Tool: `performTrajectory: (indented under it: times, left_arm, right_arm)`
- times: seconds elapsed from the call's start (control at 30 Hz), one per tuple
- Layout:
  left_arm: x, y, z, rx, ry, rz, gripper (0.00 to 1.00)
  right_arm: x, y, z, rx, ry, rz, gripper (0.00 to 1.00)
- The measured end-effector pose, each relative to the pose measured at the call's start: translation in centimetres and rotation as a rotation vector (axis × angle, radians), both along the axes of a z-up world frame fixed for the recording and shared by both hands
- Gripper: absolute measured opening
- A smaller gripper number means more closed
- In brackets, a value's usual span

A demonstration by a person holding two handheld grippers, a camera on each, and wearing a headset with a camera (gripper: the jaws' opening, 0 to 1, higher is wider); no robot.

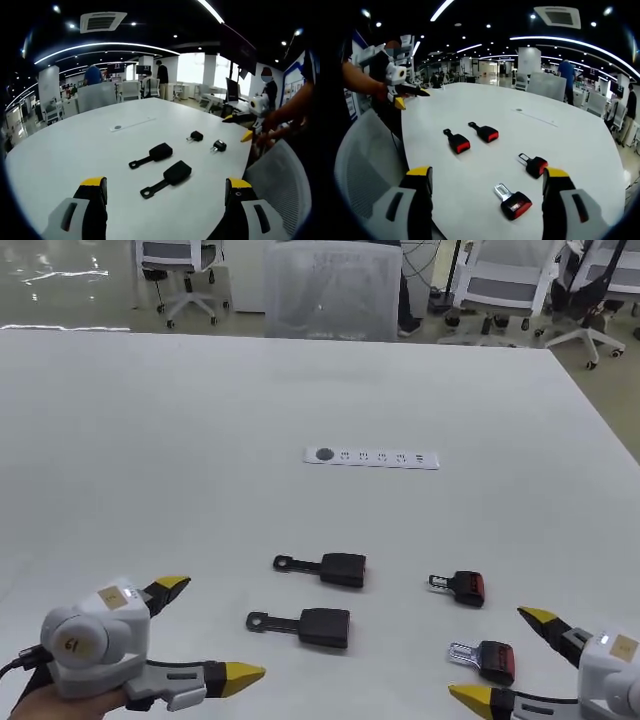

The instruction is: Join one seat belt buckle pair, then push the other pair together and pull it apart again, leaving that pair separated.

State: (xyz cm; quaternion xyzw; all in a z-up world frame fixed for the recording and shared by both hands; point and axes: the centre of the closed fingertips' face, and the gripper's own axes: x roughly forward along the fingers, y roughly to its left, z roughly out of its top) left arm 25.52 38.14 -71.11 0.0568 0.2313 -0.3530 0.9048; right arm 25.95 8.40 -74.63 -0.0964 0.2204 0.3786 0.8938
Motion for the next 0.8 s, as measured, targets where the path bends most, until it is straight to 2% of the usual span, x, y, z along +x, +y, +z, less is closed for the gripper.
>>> performTrajectory:
  times: [0.47, 0.8]
  left_arm:
    - [0.7, -0.9, -0.1, 0.004, 0.001, -0.008, 1.00]
    - [1.4, -1.6, -0.4, 0.004, 0.009, -0.017, 1.00]
  right_arm:
    - [0.4, -0.9, -0.3, -0.009, 0.003, -0.006, 0.92]
    - [0.3, -2.0, -1.1, -0.014, 0.026, -0.018, 0.92]
